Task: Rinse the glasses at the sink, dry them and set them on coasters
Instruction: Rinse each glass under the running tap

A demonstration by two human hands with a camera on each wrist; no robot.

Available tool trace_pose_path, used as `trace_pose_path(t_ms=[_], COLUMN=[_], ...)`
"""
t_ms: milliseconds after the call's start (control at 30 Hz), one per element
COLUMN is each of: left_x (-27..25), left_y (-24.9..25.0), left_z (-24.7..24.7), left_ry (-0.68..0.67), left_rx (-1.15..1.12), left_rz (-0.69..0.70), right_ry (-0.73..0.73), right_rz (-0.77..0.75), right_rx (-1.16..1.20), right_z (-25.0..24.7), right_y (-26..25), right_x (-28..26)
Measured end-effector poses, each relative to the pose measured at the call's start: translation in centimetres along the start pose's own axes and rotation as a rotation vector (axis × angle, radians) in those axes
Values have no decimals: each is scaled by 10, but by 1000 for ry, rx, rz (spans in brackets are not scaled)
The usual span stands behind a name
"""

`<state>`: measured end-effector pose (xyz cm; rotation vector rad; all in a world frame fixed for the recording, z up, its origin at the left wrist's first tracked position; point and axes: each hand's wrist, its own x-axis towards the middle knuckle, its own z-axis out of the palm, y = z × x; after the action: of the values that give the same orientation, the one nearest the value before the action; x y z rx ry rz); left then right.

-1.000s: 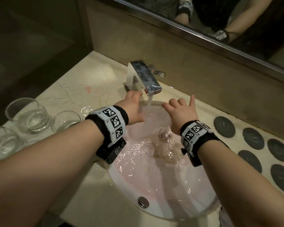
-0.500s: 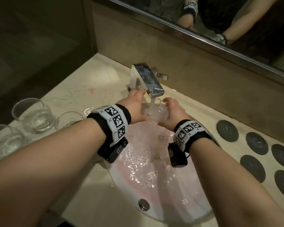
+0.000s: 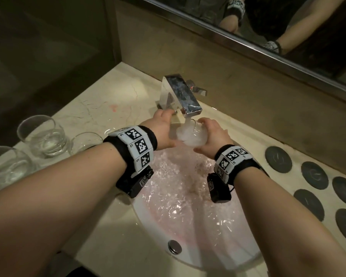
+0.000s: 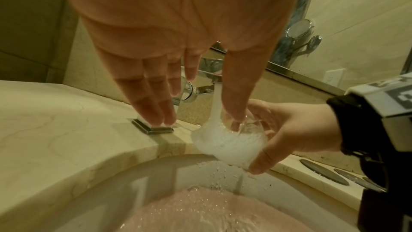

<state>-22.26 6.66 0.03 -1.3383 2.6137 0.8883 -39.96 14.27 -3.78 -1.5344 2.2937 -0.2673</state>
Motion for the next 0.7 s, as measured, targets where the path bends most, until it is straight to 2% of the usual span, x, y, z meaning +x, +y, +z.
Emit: trace_pose_path(t_ms=[100, 233, 333, 400, 500, 567, 700], left_x=[-3, -6, -8, -9, -10, -10, -8], left_y=[3, 8, 10, 9, 7, 5, 1], left_z=[1, 2, 2, 2, 2, 1, -3], left_ry=[-18, -34, -29, -33, -45, -49, -46], left_rx=[24, 30, 36, 35, 33, 47, 82], left_rz=[-6, 3, 8, 9, 12, 3, -5], right_ry=[-32, -62, -90, -74, -69, -61, -69], right_rz=[-42, -213, -254, -180, 4, 38, 5], right_rx=[-179, -598, -724, -635, -221, -31, 8], right_z=[-7, -12, -12, -12, -8, -2, 12], right_y=[3, 7, 10, 11, 9, 5, -7], right_x=[-7, -16, -20, -20, -14, -7, 8])
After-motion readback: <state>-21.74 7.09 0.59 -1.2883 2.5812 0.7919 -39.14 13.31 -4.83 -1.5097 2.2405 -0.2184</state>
